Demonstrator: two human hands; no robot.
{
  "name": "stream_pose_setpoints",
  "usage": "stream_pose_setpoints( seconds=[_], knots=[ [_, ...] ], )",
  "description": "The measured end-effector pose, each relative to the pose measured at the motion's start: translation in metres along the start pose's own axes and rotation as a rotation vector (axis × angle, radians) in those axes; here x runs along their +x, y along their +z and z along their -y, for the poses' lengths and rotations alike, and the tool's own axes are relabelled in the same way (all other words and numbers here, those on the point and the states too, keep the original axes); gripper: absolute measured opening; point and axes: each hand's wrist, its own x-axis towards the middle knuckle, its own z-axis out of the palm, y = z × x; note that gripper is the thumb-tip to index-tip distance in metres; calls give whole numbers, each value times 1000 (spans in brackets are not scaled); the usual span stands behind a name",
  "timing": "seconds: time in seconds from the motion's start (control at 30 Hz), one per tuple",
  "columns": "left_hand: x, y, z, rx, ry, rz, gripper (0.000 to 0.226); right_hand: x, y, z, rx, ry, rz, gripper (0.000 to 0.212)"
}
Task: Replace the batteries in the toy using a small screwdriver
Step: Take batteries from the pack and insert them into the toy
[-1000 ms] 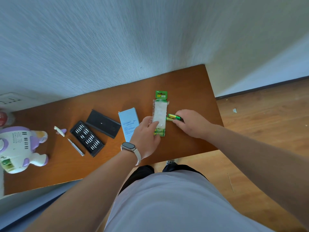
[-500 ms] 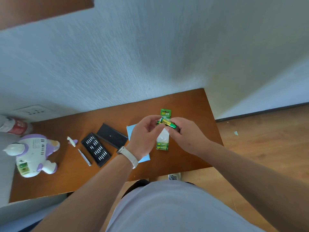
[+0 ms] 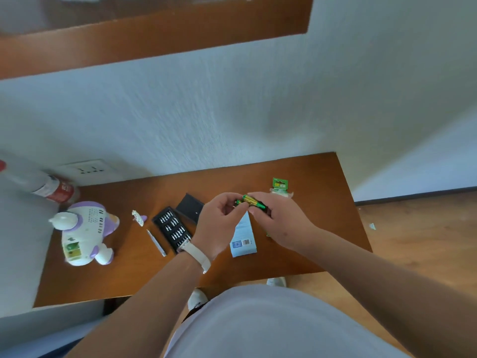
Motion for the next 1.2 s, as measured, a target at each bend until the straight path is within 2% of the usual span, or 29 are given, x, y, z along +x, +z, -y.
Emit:
stream_pose_setpoints(
  seconds=[0.23,0.67,0.83,1.07,1.2],
  knots=[
    [-13,-91,26,101,71,-27,12,22,68,65,-37,15,20,25],
    [-55,-261,101,58,20,-118,12,53,220,169,-102,23,135,15],
    [-73,-299,120,39,2,-150,10,53,259,193,-144,76,200,16],
    [-82,-327,142,-62,-69,-257,12,60,277,213,-66,182,220,26],
    [-76,-335,145,-109,-85,-323,14,70,279,214,-94,123,210,10]
  ],
)
